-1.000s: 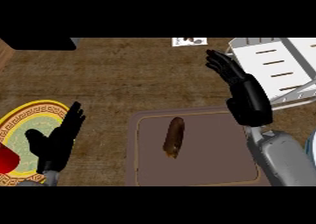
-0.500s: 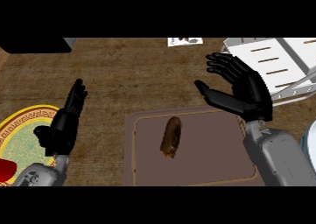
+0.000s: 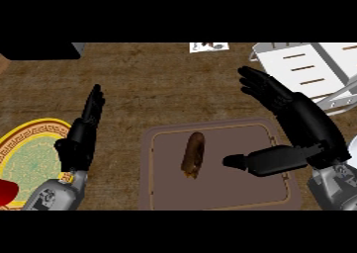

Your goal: Pick the sweet potato from the tray and place it in the tiered basket

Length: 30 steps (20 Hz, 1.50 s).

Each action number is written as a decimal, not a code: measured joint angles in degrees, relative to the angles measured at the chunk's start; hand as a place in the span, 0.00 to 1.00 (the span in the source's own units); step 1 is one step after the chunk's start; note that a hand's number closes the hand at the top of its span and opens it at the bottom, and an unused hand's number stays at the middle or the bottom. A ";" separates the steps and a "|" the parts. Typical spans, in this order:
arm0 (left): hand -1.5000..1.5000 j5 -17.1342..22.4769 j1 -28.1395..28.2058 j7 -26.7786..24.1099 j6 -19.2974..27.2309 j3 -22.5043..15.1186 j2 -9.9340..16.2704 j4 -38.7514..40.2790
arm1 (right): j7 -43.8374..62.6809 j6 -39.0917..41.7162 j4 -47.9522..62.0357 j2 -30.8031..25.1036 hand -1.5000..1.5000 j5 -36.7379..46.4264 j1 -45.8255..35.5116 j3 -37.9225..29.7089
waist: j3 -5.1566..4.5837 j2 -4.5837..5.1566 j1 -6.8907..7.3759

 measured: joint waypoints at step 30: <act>0.50 -1.88 -1.89 0.77 -1.04 -0.76 -2.42 0.93 | 39.03 23.42 24.44 8.24 0.00 0.86 -49.50 34.56 | -0.13 0.21 2.44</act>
